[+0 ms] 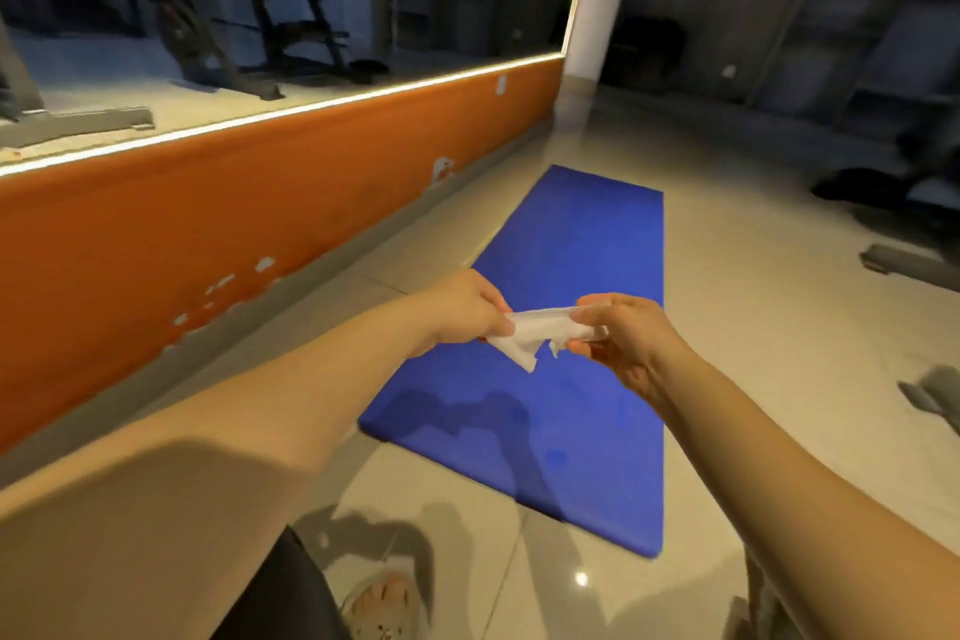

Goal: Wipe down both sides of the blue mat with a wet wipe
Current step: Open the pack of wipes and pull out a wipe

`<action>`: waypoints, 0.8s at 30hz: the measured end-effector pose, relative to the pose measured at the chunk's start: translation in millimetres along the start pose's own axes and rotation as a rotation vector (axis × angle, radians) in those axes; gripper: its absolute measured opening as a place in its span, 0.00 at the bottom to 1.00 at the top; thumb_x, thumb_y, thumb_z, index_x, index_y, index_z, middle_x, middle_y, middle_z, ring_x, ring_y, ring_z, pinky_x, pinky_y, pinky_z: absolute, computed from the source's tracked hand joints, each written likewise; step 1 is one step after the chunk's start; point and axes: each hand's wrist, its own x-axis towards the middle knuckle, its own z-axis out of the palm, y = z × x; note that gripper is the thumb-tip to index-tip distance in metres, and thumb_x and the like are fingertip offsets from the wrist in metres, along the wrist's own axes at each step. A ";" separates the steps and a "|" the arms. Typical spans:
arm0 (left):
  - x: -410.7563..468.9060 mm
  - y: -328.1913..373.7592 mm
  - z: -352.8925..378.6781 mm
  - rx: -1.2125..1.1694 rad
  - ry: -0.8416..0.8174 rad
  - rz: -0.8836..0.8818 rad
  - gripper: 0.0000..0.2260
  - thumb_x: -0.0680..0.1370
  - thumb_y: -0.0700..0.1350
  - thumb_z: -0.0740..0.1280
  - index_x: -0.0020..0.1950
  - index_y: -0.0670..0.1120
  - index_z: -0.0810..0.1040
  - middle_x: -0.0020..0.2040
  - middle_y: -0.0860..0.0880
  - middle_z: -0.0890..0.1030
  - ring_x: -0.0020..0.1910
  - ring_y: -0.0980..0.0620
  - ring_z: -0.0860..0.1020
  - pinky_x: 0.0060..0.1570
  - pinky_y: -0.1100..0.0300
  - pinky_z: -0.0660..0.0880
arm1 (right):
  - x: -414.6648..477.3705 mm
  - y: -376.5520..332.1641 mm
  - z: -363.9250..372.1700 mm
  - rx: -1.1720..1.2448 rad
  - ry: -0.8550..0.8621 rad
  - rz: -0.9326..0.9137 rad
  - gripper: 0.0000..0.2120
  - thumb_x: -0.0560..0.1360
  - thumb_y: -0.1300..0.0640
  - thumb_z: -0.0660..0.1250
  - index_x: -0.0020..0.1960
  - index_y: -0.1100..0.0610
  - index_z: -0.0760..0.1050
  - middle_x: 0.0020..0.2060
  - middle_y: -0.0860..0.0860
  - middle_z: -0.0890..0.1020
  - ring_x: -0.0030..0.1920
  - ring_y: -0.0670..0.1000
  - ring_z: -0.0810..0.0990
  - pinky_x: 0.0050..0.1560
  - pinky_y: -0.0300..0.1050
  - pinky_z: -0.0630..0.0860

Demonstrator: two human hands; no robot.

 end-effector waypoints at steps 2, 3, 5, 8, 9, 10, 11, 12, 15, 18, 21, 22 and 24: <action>16.4 13.9 20.6 -0.006 -0.021 -0.005 0.05 0.76 0.42 0.71 0.44 0.41 0.82 0.36 0.47 0.79 0.34 0.51 0.73 0.34 0.62 0.69 | 4.8 6.4 -23.3 0.056 0.117 -0.053 0.06 0.74 0.71 0.68 0.51 0.66 0.77 0.47 0.62 0.81 0.43 0.61 0.85 0.33 0.42 0.81; 25.3 20.4 31.6 -0.025 -0.018 -0.016 0.05 0.75 0.42 0.71 0.41 0.41 0.80 0.36 0.46 0.78 0.35 0.49 0.72 0.36 0.59 0.69 | 8.3 9.0 -33.9 0.069 0.162 -0.084 0.06 0.74 0.71 0.68 0.50 0.66 0.77 0.47 0.62 0.81 0.43 0.61 0.84 0.34 0.43 0.81; 42.8 33.2 54.7 -0.096 -0.011 -0.054 0.05 0.74 0.41 0.69 0.40 0.42 0.76 0.37 0.44 0.78 0.36 0.48 0.73 0.36 0.56 0.72 | 15.5 12.1 -51.5 0.099 0.199 -0.117 0.05 0.74 0.70 0.67 0.49 0.69 0.78 0.46 0.63 0.83 0.43 0.62 0.85 0.39 0.47 0.83; 61.7 53.0 88.1 -0.292 -0.068 -0.122 0.07 0.79 0.45 0.68 0.47 0.41 0.81 0.42 0.44 0.84 0.38 0.50 0.79 0.38 0.58 0.81 | 24.2 9.9 -68.8 0.168 0.119 -0.070 0.11 0.79 0.59 0.67 0.53 0.68 0.79 0.46 0.64 0.85 0.47 0.65 0.86 0.52 0.55 0.83; 67.7 59.2 97.8 -0.351 -0.104 -0.131 0.12 0.81 0.50 0.66 0.52 0.42 0.82 0.45 0.45 0.86 0.40 0.50 0.80 0.42 0.56 0.82 | 27.3 8.2 -73.4 0.162 0.070 -0.052 0.13 0.80 0.56 0.66 0.53 0.66 0.79 0.46 0.63 0.86 0.47 0.64 0.86 0.54 0.55 0.82; 73.6 65.0 106.6 -0.387 -0.139 -0.134 0.16 0.81 0.55 0.65 0.55 0.44 0.82 0.47 0.46 0.86 0.42 0.50 0.82 0.46 0.54 0.83 | 31.0 6.7 -77.7 0.134 0.017 -0.036 0.14 0.82 0.53 0.64 0.53 0.65 0.79 0.45 0.62 0.86 0.47 0.62 0.86 0.53 0.54 0.82; 80.0 69.7 113.7 -0.401 -0.160 -0.134 0.18 0.81 0.59 0.64 0.57 0.46 0.82 0.48 0.46 0.87 0.43 0.50 0.83 0.47 0.54 0.83 | 35.5 5.7 -81.7 0.099 -0.024 -0.020 0.15 0.82 0.52 0.63 0.53 0.64 0.80 0.45 0.60 0.86 0.46 0.59 0.86 0.51 0.52 0.82; 86.5 73.7 119.1 -0.401 -0.165 -0.134 0.19 0.80 0.61 0.64 0.57 0.47 0.82 0.47 0.47 0.87 0.44 0.51 0.84 0.49 0.54 0.83 | 40.4 4.4 -85.8 0.069 -0.052 -0.002 0.15 0.83 0.53 0.62 0.54 0.64 0.80 0.45 0.59 0.86 0.43 0.57 0.86 0.47 0.49 0.82; 103.2 81.4 125.8 -0.405 -0.133 -0.131 0.14 0.80 0.54 0.69 0.56 0.44 0.83 0.48 0.47 0.87 0.43 0.53 0.85 0.48 0.56 0.83 | 56.5 -2.1 -99.6 0.009 -0.095 0.048 0.13 0.82 0.56 0.62 0.53 0.65 0.80 0.45 0.60 0.86 0.41 0.55 0.85 0.45 0.50 0.83; 112.9 81.7 120.8 -0.344 -0.147 -0.116 0.08 0.74 0.41 0.74 0.51 0.40 0.85 0.46 0.47 0.87 0.43 0.53 0.83 0.47 0.59 0.81 | 78.0 -6.0 -111.9 -0.041 -0.098 0.062 0.07 0.78 0.64 0.66 0.50 0.66 0.81 0.42 0.61 0.85 0.38 0.57 0.85 0.49 0.54 0.84; 122.5 74.5 114.6 -0.290 -0.133 -0.149 0.09 0.70 0.35 0.76 0.49 0.38 0.85 0.45 0.47 0.85 0.43 0.51 0.82 0.52 0.54 0.81 | 100.6 3.2 -113.9 -0.208 -0.129 0.069 0.08 0.75 0.65 0.70 0.55 0.64 0.80 0.44 0.62 0.84 0.37 0.56 0.84 0.43 0.51 0.85; 125.6 71.3 112.8 -0.273 -0.124 -0.159 0.08 0.69 0.34 0.76 0.47 0.39 0.85 0.45 0.47 0.85 0.42 0.51 0.82 0.50 0.55 0.81 | 106.0 8.2 -111.0 -0.283 -0.173 0.083 0.10 0.75 0.65 0.71 0.56 0.62 0.79 0.45 0.61 0.84 0.36 0.56 0.84 0.40 0.49 0.84; 130.9 66.1 109.4 -0.261 -0.080 -0.177 0.05 0.72 0.32 0.74 0.44 0.42 0.84 0.44 0.47 0.85 0.40 0.51 0.82 0.44 0.59 0.82 | 116.1 17.9 -102.9 -0.370 -0.257 0.087 0.11 0.75 0.65 0.71 0.57 0.60 0.79 0.43 0.61 0.84 0.35 0.55 0.83 0.37 0.48 0.83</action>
